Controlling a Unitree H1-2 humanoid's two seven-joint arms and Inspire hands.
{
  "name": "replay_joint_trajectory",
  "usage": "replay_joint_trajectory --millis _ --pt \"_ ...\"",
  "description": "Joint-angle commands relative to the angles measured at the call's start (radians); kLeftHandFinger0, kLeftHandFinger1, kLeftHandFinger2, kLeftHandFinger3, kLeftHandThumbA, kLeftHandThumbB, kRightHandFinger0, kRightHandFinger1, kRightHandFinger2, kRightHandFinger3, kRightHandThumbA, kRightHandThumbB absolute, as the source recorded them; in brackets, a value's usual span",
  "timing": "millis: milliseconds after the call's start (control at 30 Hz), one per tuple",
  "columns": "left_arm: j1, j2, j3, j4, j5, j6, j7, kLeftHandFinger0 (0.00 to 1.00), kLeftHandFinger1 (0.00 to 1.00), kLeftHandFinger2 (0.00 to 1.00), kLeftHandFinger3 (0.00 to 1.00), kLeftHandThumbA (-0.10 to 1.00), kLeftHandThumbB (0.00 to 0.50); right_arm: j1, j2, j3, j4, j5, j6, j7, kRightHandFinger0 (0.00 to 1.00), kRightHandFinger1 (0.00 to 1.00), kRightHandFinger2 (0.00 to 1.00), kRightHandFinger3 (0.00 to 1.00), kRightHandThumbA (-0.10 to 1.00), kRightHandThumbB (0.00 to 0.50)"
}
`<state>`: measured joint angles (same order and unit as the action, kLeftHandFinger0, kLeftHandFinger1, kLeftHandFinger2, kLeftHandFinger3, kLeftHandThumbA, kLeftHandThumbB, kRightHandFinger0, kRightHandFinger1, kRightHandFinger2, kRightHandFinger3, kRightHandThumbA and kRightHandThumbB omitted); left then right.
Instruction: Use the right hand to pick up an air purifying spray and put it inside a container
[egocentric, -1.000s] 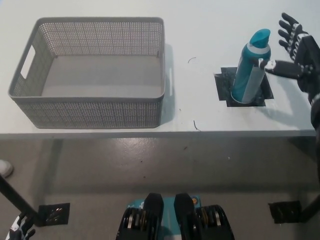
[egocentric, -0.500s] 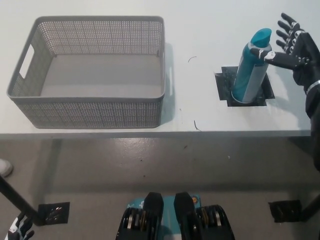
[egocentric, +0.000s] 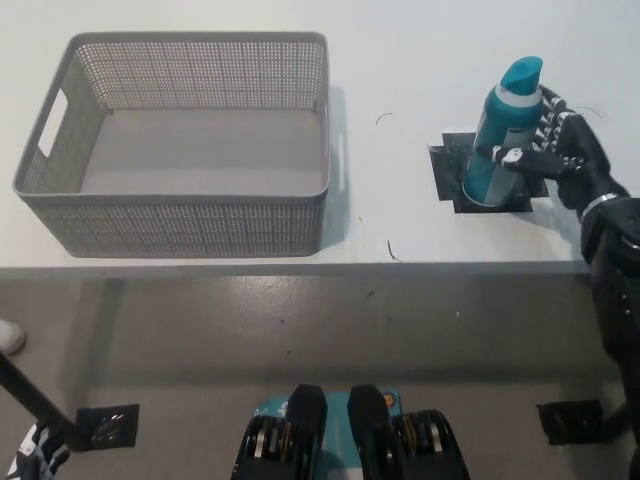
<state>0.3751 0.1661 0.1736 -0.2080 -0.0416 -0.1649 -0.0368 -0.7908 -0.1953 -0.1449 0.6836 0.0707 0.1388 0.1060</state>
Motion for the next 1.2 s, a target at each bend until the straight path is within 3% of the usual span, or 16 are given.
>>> replay_joint_trajectory --millis 0,133,167,200,267,333,367,400,433,467,500,567,767,833,933,1167 --pt "0.010 0.021 0.008 -0.042 -0.007 -0.006 -0.009 1.00 1.00 1.00 1.00 1.00 0.373 -0.029 0.023 0.019 0.032 -0.015 -0.091 -0.035 1.00 1.00 1.00 1.00 0.98 0.473" --pt "0.014 0.028 0.013 -0.041 -0.020 -0.004 -0.015 1.00 1.00 1.00 1.00 1.00 0.382 -0.046 0.036 0.020 0.122 -0.007 -0.151 -0.032 1.00 1.00 1.00 1.00 0.94 0.452" --pt "0.013 0.030 0.012 -0.041 -0.023 -0.001 -0.016 1.00 1.00 1.00 1.00 1.00 0.387 -0.062 0.036 0.019 0.162 -0.006 -0.175 -0.037 1.00 1.00 1.00 1.00 0.90 0.466" --pt "0.014 0.035 0.010 -0.043 -0.020 0.004 -0.021 1.00 1.00 1.00 1.00 1.00 0.401 -0.081 0.037 0.016 0.214 -0.012 -0.207 -0.060 1.00 1.00 1.00 1.00 0.76 0.483" --pt "0.005 0.037 0.001 -0.042 -0.022 0.008 -0.026 1.00 1.00 1.00 1.00 1.00 0.380 -0.117 0.031 0.030 0.266 -0.045 -0.210 -0.121 1.00 1.00 1.00 1.00 0.66 0.500" --pt "0.002 0.036 -0.006 -0.037 -0.022 0.004 -0.029 1.00 1.00 1.00 1.00 1.00 0.360 -0.149 0.039 0.015 0.308 -0.043 -0.224 -0.182 1.00 1.00 1.00 1.00 0.37 0.422" --pt "0.003 0.034 -0.009 -0.039 -0.022 0.006 -0.029 1.00 1.00 1.00 1.00 1.00 0.359 -0.165 0.059 -0.030 0.335 -0.012 -0.246 -0.258 1.00 1.00 1.00 1.00 0.01 0.383" --pt "0.003 0.033 -0.010 -0.039 -0.022 0.006 -0.029 1.00 1.00 1.00 1.00 1.00 0.359 -0.168 0.060 -0.035 0.343 -0.009 -0.252 -0.267 1.00 1.00 1.00 1.00 -0.02 0.385" --pt "0.000 0.031 -0.010 -0.040 -0.021 0.014 -0.027 1.00 1.00 1.00 1.00 1.00 0.360 -0.185 0.078 -0.079 0.379 0.025 -0.308 -0.324 0.78 0.72 0.73 0.80 -0.10 0.326" --pt "0.002 0.030 -0.010 -0.040 -0.020 0.014 -0.026 1.00 1.00 1.00 1.00 1.00 0.360 -0.190 0.083 -0.098 0.395 0.040 -0.325 -0.332 0.72 0.65 0.67 0.72 -0.10 0.317" --pt "0.002 0.029 -0.008 -0.044 -0.024 0.020 -0.025 1.00 1.00 1.00 1.00 1.00 0.365 -0.199 0.089 -0.112 0.411 0.049 -0.342 -0.338 0.58 0.54 0.58 0.61 -0.10 0.327" --pt "0.004 0.035 -0.004 -0.046 -0.024 0.022 -0.028 1.00 1.00 1.00 1.00 1.00 0.361 -0.202 0.095 -0.126 0.429 0.052 -0.368 -0.329 0.50 0.49 0.54 0.58 -0.10 0.345" --pt "0.006 0.044 -0.012 -0.041 -0.018 0.035 -0.044 1.00 1.00 1.00 1.00 1.00 0.324 -0.165 0.086 -0.135 0.402 0.040 -0.378 -0.320 0.52 0.49 0.52 0.53 -0.10 0.357" --pt "0.008 0.041 -0.013 -0.034 -0.012 0.028 -0.042 1.00 1.00 1.00 1.00 0.95 0.303 -0.146 0.085 -0.113 0.371 0.015 -0.381 -0.329 0.53 0.50 0.52 0.54 -0.10 0.349" --pt "0.009 0.040 -0.016 -0.023 -0.016 0.027 -0.045 1.00 1.00 1.00 1.00 0.92 0.328 -0.131 0.090 -0.101 0.305 0.013 -0.368 -0.322 0.53 0.50 0.52 0.55 -0.10 0.340" --pt "0.017 0.035 -0.012 -0.029 -0.020 0.056 -0.045 1.00 1.00 1.00 1.00 0.91 0.327 -0.165 0.112 -0.038 0.135 -0.029 -0.330 -0.320 0.52 0.48 0.49 0.51 -0.10 0.346"
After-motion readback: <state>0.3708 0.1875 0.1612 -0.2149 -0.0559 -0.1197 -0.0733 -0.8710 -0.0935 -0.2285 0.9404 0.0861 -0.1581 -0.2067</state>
